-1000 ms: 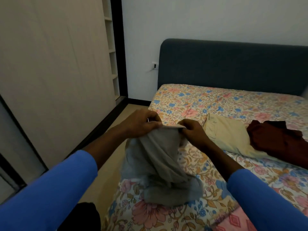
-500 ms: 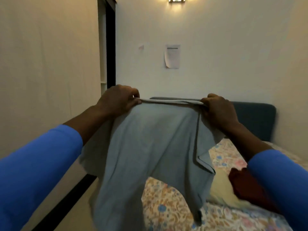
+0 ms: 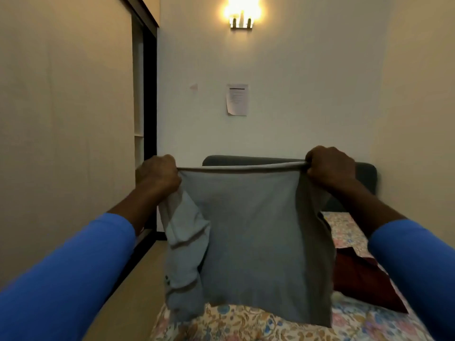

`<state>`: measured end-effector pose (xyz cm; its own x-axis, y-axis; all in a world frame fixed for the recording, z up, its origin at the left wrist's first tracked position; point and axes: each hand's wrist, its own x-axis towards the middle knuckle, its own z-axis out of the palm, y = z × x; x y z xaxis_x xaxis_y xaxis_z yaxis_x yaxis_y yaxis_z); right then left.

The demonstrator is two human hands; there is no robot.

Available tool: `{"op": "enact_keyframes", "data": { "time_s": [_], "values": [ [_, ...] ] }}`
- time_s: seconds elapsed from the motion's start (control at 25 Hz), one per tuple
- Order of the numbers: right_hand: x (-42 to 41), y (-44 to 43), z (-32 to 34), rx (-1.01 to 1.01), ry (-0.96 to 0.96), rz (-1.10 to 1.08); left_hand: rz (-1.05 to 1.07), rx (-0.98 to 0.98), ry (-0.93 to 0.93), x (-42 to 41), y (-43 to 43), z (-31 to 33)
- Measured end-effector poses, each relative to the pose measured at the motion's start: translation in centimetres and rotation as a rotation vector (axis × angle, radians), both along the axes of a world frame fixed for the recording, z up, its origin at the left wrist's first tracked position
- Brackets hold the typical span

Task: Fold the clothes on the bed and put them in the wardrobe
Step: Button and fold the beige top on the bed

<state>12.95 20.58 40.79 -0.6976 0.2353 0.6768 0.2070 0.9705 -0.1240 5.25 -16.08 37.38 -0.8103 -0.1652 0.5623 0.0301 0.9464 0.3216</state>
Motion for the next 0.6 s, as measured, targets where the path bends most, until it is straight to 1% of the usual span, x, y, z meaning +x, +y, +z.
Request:
{"op": "enact_keyframes", "data": {
  "time_s": [0.04, 0.08, 0.12, 0.16, 0.2, 0.24, 0.28, 0.32, 0.36, 0.4, 0.52, 0.6],
  "values": [
    [-0.6, -0.1, -1.6, -0.186, 0.071, 0.004, -0.059, 0.205, -0.075, 0.3, 1.1, -1.3],
    [-1.4, -0.3, -3.2, -0.475, 0.147, 0.046, -0.145, 0.49, -0.171, 0.1, 2.1, -3.1],
    [-2.5, -0.5, -5.0, -0.866, 0.223, 0.11, -0.232, 0.805, -0.309, 0.2, 3.3, -5.0],
    [-3.5, -0.9, -6.7, -1.282, 0.282, 0.19, -0.29, 1.068, -0.398, -0.4, 4.3, -7.2],
    [-4.4, -1.1, -8.4, -1.622, 0.33, 0.248, -0.303, 1.221, -0.431, -1.4, 5.2, -9.4],
    [-5.1, -1.3, -9.8, -1.837, 0.381, 0.276, -0.282, 1.308, -0.426, -2.4, 6.0, -11.2],
    [-5.9, -1.1, -11.0, -1.941, 0.427, 0.284, -0.233, 1.337, -0.375, -3.5, 6.9, -12.5],
    [-7.0, -0.7, -11.7, -1.985, 0.472, 0.286, -0.157, 1.337, -0.296, -4.8, 7.5, -13.0],
    [-8.0, 0.1, -11.8, -1.991, 0.522, 0.282, -0.107, 1.357, -0.221, -5.6, 8.3, -12.8],
    [-9.5, 1.0, -11.6, -1.973, 0.558, 0.276, -0.08, 1.419, -0.141, -7.2, 9.3, -12.4],
    [-13.3, 3.3, -9.1, -1.93, 0.722, 0.297, -0.147, 1.688, 0.072, -11.1, 11.3, -7.7],
    [-15.2, 3.7, -6.0, -1.896, 0.863, 0.324, -0.178, 1.776, 0.121, -15.2, 12.0, -4.2]
  ]
}}
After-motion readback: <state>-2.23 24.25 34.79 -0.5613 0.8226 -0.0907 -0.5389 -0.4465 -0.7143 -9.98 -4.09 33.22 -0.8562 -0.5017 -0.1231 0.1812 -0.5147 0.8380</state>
